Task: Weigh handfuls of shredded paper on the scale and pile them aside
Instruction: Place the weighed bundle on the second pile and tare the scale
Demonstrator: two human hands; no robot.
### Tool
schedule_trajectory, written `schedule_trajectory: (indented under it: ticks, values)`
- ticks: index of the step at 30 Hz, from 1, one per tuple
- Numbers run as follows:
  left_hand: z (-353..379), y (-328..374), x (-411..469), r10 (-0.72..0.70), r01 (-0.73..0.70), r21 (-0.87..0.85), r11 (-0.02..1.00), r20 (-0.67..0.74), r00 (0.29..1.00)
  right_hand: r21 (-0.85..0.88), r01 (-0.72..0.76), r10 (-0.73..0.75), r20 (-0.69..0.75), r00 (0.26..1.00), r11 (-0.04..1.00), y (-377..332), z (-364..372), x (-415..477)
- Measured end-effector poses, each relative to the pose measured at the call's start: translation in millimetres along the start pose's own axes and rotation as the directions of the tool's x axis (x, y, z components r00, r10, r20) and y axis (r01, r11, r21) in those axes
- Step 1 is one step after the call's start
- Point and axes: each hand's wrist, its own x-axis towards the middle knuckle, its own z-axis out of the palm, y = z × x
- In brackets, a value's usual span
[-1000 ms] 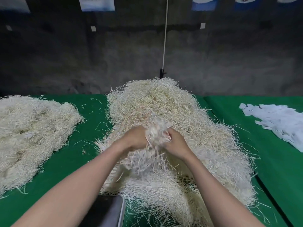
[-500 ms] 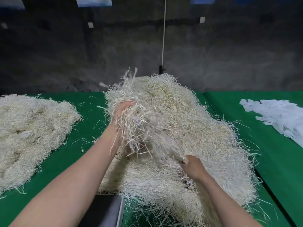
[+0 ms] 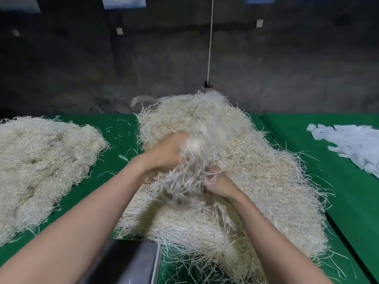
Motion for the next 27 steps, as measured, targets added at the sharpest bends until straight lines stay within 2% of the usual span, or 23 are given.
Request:
schedule_trajectory:
  ticks: [1,2,3,5,6,7,9,10,11,12,13,14,15,17,20,21,24,26,27]
  values:
    - [6.0,-14.6,2.8,-0.092,0.078,0.172,0.982,0.073,0.993,-0.092,-0.015,0.007,-0.093,0.996,0.996,2.4,-5.7,3.3]
    - [14.2,-24.3,3.0,-0.237,0.211,0.218,0.953,0.099,0.966,-0.12,-0.011,-0.007,-0.146,0.989,0.993,-0.2,-10.6,2.4]
    - [24.6,-35.9,1.2,-0.268,0.207,0.317,0.926,0.161,0.95,-0.13,-0.009,-0.016,-0.184,0.983,0.991,-1.6,-16.0,3.9]
    - [33.8,-41.9,-0.5,-0.312,0.196,0.405,0.893,0.241,0.919,-0.182,-0.016,-0.019,-0.188,0.982,0.983,-0.3,-22.2,4.0]
    - [34.3,-42.2,0.3,-0.288,0.184,0.367,0.912,0.255,0.923,-0.199,-0.012,-0.023,-0.173,0.985,0.98,1.0,-21.9,3.7]
    - [34.2,-40.8,-2.0,-0.235,0.165,0.287,0.944,0.231,0.944,-0.135,-0.002,-0.02,-0.165,0.986,0.991,1.7,-21.6,2.7]
    - [32.6,-39.3,-1.7,-0.155,0.153,0.037,0.988,0.092,0.984,0.06,0.053,-0.039,-0.216,0.976,0.997,3.0,-20.3,-0.8]
    - [32.3,-38.2,-0.3,-0.162,0.161,-0.164,0.973,0.01,0.987,0.137,0.079,-0.044,-0.238,0.97,0.987,5.0,-18.4,-0.7]
    - [34.0,-35.5,0.7,-0.215,0.182,-0.372,0.91,-0.049,0.975,0.148,0.089,-0.05,-0.247,0.968,0.985,9.3,-15.1,-0.8]
    - [38.7,-33.8,2.1,-0.303,0.216,-0.55,0.806,-0.07,0.951,0.097,0.106,-0.079,-0.246,0.966,0.99,14.1,-9.1,-1.0]
    - [44.9,-34.1,3.1,-0.367,0.225,-0.657,0.72,-0.085,0.927,-0.004,0.121,-0.118,-0.238,0.964,0.993,20.5,-2.9,0.4]
    - [52.0,-34.9,5.2,-0.402,0.224,-0.67,0.708,-0.121,0.908,-0.094,0.131,-0.15,-0.231,0.961,0.987,25.5,3.5,0.3]
    - [58.3,-32.8,5.5,-0.42,0.218,-0.634,0.742,-0.186,0.888,-0.173,0.143,-0.183,-0.243,0.953,0.975,29.3,8.2,2.1]
    - [64.1,-25.8,7.2,-0.439,0.191,-0.658,0.728,-0.234,0.868,-0.179,0.185,-0.232,-0.292,0.928,0.966,32.4,10.8,5.2]
    - [53.4,-9.9,11.1,-0.478,0.147,-0.83,0.538,-0.157,0.864,-0.063,0.247,-0.253,-0.359,0.898,0.967,34.7,8.6,8.0]
    - [48.2,-9.4,11.7,-0.485,0.162,-0.841,0.516,-0.131,0.865,-0.121,0.264,-0.29,-0.383,0.877,0.957,40.3,6.8,9.4]
    - [41.2,-22.7,6.8,-0.52,0.233,-0.779,0.583,-0.137,0.843,-0.376,0.242,-0.385,-0.37,0.846,0.894,70.2,-2.6,11.9]
    - [38.5,-32.9,4.2,-0.527,0.22,-0.784,0.58,-0.155,0.835,-0.584,0.13,-0.382,-0.332,0.863,0.801,98.2,-13.1,14.4]
    - [36.2,-38.6,4.6,-0.542,0.224,-0.783,0.58,-0.165,0.824,-0.642,0.051,-0.333,-0.327,0.884,0.765,114.6,-19.5,13.4]
